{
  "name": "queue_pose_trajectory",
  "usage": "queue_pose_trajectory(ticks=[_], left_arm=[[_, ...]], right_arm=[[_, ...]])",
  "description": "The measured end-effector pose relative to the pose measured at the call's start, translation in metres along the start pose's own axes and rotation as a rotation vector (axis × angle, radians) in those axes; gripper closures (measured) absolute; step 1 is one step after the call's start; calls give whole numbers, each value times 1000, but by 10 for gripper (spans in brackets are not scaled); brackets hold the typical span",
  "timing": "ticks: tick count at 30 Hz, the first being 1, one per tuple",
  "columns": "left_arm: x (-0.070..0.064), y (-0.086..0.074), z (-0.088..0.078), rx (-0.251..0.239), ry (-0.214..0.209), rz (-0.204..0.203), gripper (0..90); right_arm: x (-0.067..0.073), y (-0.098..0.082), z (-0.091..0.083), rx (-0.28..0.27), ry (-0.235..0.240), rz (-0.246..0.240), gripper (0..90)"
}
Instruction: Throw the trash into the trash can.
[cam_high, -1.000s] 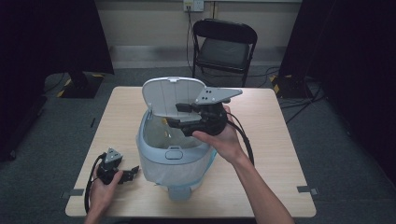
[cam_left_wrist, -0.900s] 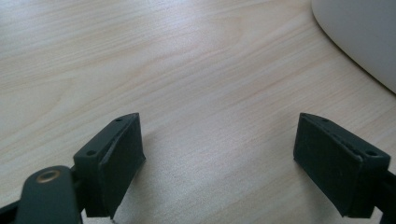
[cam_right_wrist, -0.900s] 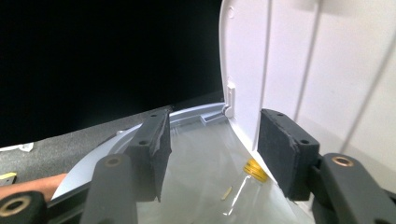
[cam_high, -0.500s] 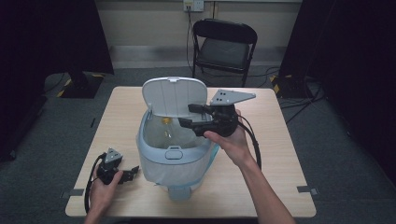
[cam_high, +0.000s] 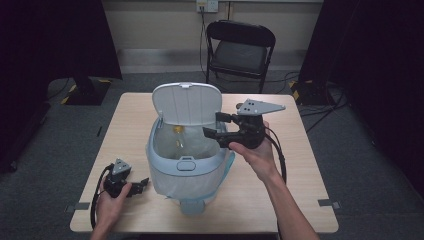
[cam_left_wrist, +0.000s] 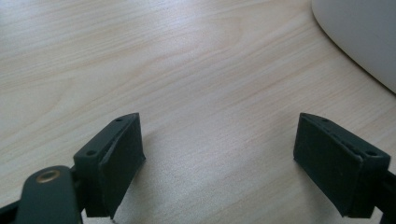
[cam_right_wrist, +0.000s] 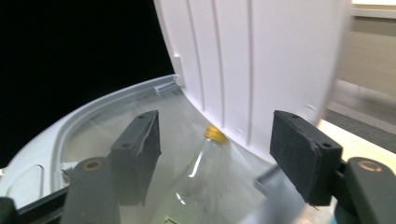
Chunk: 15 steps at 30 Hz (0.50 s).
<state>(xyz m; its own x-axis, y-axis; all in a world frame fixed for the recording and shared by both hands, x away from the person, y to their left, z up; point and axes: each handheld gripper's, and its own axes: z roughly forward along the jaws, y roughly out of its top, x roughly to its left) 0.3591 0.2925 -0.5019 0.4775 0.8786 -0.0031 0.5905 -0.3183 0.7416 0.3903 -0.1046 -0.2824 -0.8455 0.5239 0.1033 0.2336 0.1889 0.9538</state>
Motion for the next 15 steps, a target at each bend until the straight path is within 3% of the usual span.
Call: queue_pose_trajectory(ticks=[15], left_arm=[[0,0,0,1,0,1,152]], right_arm=[[-16,-4,-15,-3,-84,16,297]])
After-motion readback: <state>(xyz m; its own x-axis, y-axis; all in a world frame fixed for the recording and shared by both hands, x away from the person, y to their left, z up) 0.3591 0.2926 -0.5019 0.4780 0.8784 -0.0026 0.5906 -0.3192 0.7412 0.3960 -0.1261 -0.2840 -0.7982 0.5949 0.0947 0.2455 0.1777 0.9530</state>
